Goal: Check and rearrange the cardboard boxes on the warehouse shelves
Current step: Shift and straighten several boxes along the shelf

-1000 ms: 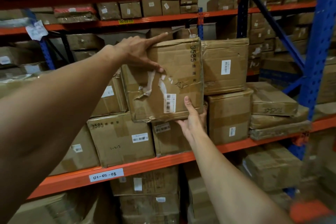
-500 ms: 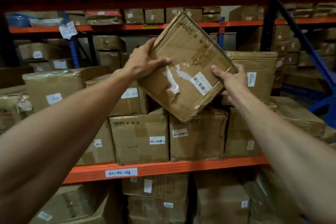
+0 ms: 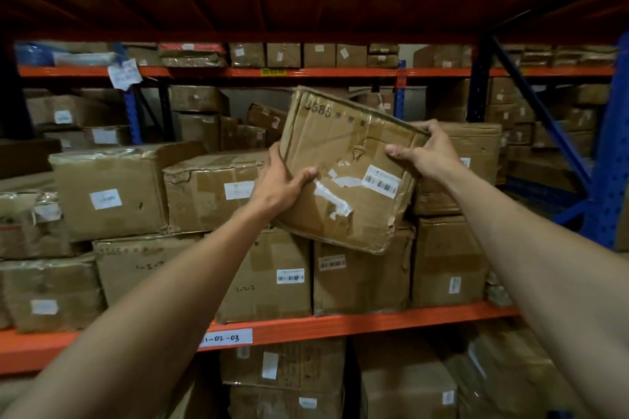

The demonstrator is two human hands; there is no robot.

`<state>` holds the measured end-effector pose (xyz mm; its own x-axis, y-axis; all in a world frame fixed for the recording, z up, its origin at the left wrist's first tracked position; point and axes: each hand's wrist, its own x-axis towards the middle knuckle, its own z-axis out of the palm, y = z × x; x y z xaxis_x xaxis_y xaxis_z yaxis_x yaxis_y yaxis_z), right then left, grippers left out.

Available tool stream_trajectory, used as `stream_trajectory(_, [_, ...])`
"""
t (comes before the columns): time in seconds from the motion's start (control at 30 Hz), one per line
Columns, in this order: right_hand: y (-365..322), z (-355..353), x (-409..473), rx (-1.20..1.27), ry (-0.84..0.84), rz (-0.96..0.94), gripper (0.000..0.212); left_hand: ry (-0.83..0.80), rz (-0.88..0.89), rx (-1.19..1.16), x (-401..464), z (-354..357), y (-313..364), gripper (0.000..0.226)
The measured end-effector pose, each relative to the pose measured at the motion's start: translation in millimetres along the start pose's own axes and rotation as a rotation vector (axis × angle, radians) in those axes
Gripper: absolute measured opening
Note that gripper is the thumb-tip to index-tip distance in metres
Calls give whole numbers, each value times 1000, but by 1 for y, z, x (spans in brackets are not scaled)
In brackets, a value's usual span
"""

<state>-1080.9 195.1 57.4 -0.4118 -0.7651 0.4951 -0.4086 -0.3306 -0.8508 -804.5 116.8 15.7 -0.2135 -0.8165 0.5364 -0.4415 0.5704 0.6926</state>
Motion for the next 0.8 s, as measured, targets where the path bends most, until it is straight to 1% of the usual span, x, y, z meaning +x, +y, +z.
stream_trajectory(0.07, [-4,6,2,-76,-65,-64,69,-34,-78,-82,-15,10,-16,97])
stream_trajectory(0.17, [-2,20,4,-171,-98,-125,68,8,-157,-172,-31,22,-43,95])
stream_trajectory(0.23, [4,24,6,-187,-70,-152,72,19,-149,-164,-25,19,-43,100])
stream_trajectory(0.27, [6,26,6,-223,-51,-170,75,31,-104,-111,-20,17,-40,107])
stream_trajectory(0.3, [8,29,7,-266,-30,-184,78,51,-35,3,-16,13,-35,117])
stream_trajectory(0.33, [9,33,4,-357,-12,-187,80,83,59,195,-11,7,-27,129])
stream_trajectory(0.37, [12,37,2,-497,21,-215,84,122,184,427,-5,1,-18,138])
stream_trajectory(0.4, [16,42,-4,-682,58,-295,90,141,316,653,1,-5,-8,144])
stream_trajectory(0.43, [24,48,-11,-861,75,-419,97,135,430,833,5,-11,3,148])
stream_trajectory(0.47, [34,52,-21,-1005,41,-547,105,92,515,974,10,-15,12,152])
stream_trajectory(0.5, [47,55,-28,-1131,-30,-640,114,23,565,1092,17,-17,15,157])
stream_trajectory(0.53, [60,56,-37,-1240,-107,-674,123,-52,579,1190,23,-18,17,163])
stream_trajectory(0.57, [72,56,-41,-1316,-163,-652,132,-108,574,1268,28,-17,16,168])
stream_trajectory(0.63, [82,56,-43,-1377,-196,-583,144,-124,563,1351,36,-13,10,175])
stream_trajectory(0.7, [80,57,-37,-1394,-194,-559,147,-111,572,1359,44,-13,9,176])
stream_trajectory(0.8, [80,59,-28,-1420,-197,-508,146,-140,628,1338,55,-11,8,172])
